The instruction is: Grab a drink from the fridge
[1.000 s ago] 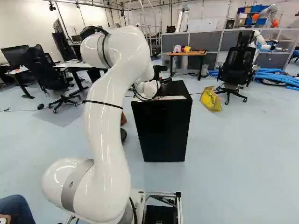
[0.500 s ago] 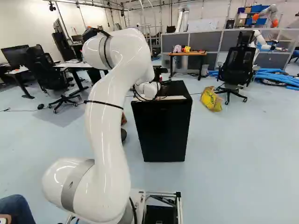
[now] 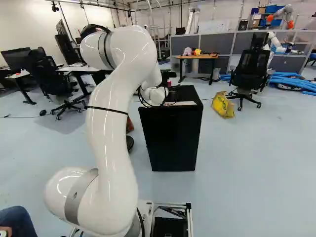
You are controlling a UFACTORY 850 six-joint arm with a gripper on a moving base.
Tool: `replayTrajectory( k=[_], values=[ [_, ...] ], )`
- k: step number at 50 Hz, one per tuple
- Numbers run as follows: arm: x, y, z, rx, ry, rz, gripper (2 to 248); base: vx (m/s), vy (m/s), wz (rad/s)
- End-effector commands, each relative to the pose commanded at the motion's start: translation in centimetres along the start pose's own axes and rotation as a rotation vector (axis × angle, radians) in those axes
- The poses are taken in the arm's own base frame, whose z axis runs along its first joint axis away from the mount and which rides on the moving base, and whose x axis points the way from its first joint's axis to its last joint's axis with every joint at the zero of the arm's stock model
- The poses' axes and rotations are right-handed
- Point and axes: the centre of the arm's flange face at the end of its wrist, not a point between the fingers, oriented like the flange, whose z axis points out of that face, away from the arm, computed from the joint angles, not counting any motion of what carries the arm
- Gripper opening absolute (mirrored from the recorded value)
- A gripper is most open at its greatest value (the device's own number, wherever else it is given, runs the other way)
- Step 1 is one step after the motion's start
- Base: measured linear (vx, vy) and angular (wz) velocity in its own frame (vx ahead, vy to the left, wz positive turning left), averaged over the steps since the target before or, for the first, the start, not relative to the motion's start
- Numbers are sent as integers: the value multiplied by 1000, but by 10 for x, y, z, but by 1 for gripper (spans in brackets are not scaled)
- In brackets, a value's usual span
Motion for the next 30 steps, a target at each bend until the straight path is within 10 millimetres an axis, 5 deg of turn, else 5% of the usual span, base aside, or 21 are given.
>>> replayTrajectory(
  k=[1,6,7,11,12,16,17,30],
  values=[
    [0,0,0,0,0,0,225,0,0,0],
    [0,0,0,0,0,0,225,0,0,0],
    [0,0,0,0,0,0,186,0,0,0],
    [0,0,0,0,0,0,186,0,0,0],
    [0,0,0,0,0,0,148,0,0,0],
    [0,0,0,0,0,0,148,0,0,0],
    [0,0,0,0,0,0,110,0,0,0],
    [7,0,-1,0,9,0,100,0,0,0]
  ],
)
